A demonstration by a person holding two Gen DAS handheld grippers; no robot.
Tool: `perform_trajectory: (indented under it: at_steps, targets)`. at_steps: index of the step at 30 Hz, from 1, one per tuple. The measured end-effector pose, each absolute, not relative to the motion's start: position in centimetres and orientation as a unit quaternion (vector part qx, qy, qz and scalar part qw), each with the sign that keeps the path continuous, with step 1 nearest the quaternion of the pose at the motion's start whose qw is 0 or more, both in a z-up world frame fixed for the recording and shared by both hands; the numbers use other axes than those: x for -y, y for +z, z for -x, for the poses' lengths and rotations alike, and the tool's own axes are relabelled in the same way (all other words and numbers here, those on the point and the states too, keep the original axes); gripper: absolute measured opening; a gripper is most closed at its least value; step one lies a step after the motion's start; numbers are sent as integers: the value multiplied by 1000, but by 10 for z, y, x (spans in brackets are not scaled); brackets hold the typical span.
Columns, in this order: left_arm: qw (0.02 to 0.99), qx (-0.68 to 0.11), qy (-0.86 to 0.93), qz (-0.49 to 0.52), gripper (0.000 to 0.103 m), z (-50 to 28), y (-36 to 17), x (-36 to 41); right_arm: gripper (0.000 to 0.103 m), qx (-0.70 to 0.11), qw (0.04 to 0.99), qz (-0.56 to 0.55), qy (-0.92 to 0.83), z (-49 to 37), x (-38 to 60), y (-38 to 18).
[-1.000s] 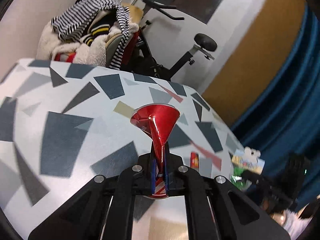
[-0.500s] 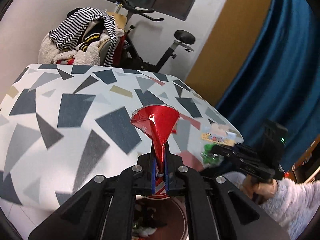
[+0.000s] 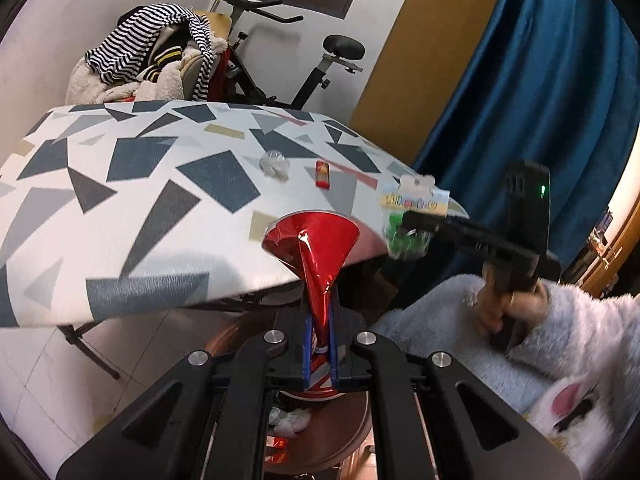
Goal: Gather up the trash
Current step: 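Carry both items over the bin and open the left gripper to drop the can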
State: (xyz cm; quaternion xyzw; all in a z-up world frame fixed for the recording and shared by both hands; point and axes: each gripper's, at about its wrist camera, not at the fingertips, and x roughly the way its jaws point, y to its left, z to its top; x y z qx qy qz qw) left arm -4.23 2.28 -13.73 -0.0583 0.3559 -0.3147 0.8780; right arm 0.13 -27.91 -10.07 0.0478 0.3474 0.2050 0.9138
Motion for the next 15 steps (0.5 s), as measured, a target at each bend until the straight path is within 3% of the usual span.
perform_trajectory:
  at_steps: [15]
  targets:
    - [866,-395,-306,23,7,39,-168,-2,24,-366,905,-55,209,-3,282,-109]
